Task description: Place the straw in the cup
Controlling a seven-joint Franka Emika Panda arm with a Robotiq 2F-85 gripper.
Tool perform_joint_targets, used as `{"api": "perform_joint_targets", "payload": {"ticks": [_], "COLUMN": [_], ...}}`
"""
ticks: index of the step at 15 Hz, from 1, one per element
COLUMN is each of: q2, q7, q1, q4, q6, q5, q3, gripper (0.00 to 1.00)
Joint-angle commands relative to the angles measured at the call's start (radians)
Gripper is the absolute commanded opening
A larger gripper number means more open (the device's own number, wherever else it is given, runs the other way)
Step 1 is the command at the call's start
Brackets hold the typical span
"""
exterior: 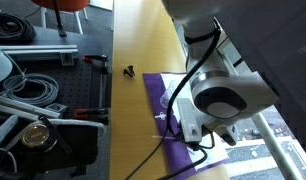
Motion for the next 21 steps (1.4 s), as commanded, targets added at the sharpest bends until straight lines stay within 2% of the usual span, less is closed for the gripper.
{"api": "perform_joint_targets", "payload": {"ticks": [1,6,10,13,16,18,21], "q2": [0.005,-0.046,-0.194,-0.323,-0.43,-0.478,-0.495], "q7": [0.019,0.038,0.08,0.076,0.028,-0.001,-0.033], "q1": [0.005,0.023,0.065,0.079,0.078,0.078,0.072], "q4": [0.017,-0.035,-0.156,-0.185,-0.147,-0.107,-0.05], "q6": [-0.008,-0.022,-0.148,-0.357,-0.602,-0.763,-0.936], "q5": [-0.003,-0.012,-0.038,-0.045,-0.033,-0.018,0.014], "q3": [0.005,-0.004,-0.025,-0.016,0.006,0.021,0.038], "gripper": [0.0,0.0,0.0,0.0,0.0,0.0,0.0]}}
